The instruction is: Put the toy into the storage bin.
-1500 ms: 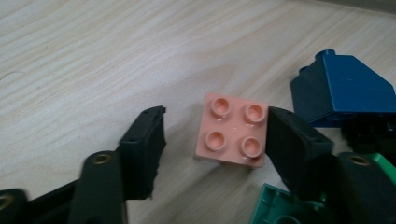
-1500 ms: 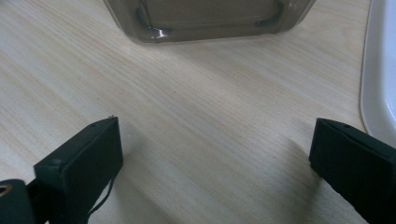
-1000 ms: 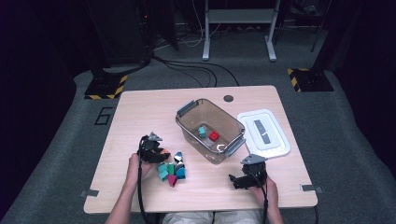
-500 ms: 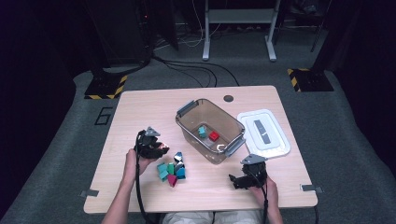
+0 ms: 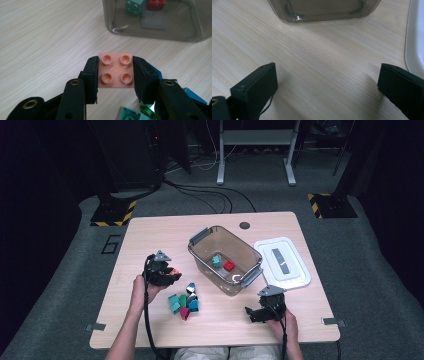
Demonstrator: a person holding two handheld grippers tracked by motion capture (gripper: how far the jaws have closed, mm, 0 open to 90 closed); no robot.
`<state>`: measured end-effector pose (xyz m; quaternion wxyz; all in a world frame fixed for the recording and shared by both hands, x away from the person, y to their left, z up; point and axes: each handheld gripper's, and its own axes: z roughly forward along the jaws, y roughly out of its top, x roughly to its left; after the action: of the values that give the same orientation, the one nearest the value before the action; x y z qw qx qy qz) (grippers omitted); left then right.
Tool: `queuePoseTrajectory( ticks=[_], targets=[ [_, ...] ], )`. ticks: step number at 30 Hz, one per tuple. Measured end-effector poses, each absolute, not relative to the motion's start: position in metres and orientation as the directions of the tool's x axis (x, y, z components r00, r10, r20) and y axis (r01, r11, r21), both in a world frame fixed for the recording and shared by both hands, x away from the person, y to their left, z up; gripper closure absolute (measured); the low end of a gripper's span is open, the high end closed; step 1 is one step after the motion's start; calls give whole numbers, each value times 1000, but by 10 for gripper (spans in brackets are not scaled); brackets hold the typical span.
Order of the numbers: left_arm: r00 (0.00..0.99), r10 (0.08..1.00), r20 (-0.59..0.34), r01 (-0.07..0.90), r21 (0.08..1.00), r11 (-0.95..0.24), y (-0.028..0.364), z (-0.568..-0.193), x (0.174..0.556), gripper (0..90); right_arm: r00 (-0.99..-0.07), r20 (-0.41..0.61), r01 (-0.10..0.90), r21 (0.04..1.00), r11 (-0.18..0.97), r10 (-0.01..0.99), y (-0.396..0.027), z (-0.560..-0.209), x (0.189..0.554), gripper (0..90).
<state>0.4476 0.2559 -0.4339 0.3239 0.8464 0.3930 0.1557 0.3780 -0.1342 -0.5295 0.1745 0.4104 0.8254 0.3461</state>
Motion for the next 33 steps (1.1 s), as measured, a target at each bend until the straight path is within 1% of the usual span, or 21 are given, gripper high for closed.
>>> queuePoseTrajectory(
  ticks=[8,23,33],
  targets=[
    [651,758,33,544,676,-497,257,-413,449,585,-602,-4,557,715,423,798,-134,-529,378,21],
    [654,755,42,533,682,-500,251,-396,457,585,-602,-4,557,715,423,798,-134,-529,378,21],
    [655,753,59,523,684,-508,249,-375,464,585,-602,-4,557,715,423,798,-134,-529,378,21]
  ],
)
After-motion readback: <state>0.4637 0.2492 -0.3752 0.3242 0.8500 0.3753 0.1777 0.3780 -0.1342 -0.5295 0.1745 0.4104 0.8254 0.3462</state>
